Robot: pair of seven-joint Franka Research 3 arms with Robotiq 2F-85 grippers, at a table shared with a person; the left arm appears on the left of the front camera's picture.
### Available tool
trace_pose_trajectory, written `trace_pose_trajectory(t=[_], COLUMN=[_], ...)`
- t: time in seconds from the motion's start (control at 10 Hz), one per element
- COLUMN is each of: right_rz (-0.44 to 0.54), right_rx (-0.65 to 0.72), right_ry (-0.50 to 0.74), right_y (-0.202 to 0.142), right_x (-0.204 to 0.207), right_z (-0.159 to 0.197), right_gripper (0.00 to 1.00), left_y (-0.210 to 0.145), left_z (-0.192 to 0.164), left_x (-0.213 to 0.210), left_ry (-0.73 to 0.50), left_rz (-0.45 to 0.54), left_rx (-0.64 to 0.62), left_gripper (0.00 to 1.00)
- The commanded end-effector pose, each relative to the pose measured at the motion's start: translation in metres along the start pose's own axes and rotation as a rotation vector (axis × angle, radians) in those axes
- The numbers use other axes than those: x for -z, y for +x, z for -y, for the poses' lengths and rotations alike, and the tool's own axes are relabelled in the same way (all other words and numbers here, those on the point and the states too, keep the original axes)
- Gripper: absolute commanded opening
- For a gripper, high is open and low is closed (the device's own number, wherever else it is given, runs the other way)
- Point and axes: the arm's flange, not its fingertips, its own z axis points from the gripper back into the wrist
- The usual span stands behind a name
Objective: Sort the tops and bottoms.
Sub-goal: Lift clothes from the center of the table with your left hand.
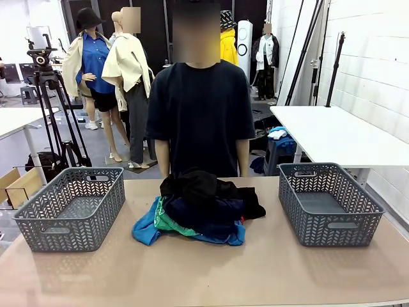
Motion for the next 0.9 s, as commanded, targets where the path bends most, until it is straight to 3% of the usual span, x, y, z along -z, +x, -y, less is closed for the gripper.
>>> trace_pose_trajectory(t=[0.0,0.2,0.4,0.5,0.7,0.8], right_rz=[0.0,0.0,0.0,0.0,0.0,0.0], right_rx=[0.002,0.002,0.002,0.002,0.002,0.002], right_ry=[0.0,0.0,0.0,0.0,0.0,0.0], right_y=[0.0,0.0,0.0,0.0,0.0,0.0], right_x=[0.0,0.0,0.0,0.0,0.0,0.0], right_z=[0.0,0.0,0.0,0.0,0.0,0.0], right_gripper=[1.0,1.0,1.0,1.0,1.0,1.0], left_y=[0.053,0.112,0.144,0.155,0.169,0.17], left_z=[0.015,0.064,0.135,0.177,0.257,0.294], left_x=[-0.036,-0.085,-0.107,-0.107,-0.09,-0.077], left_ry=[-0.01,-0.108,-0.323,-0.369,-0.58,-0.605], left_rz=[0.167,0.332,0.407,0.379,0.23,0.196], left_rx=[0.078,0.249,0.496,0.579,0.76,0.826], left_gripper=[1.0,1.0,1.0,1.0,1.0,1.0])
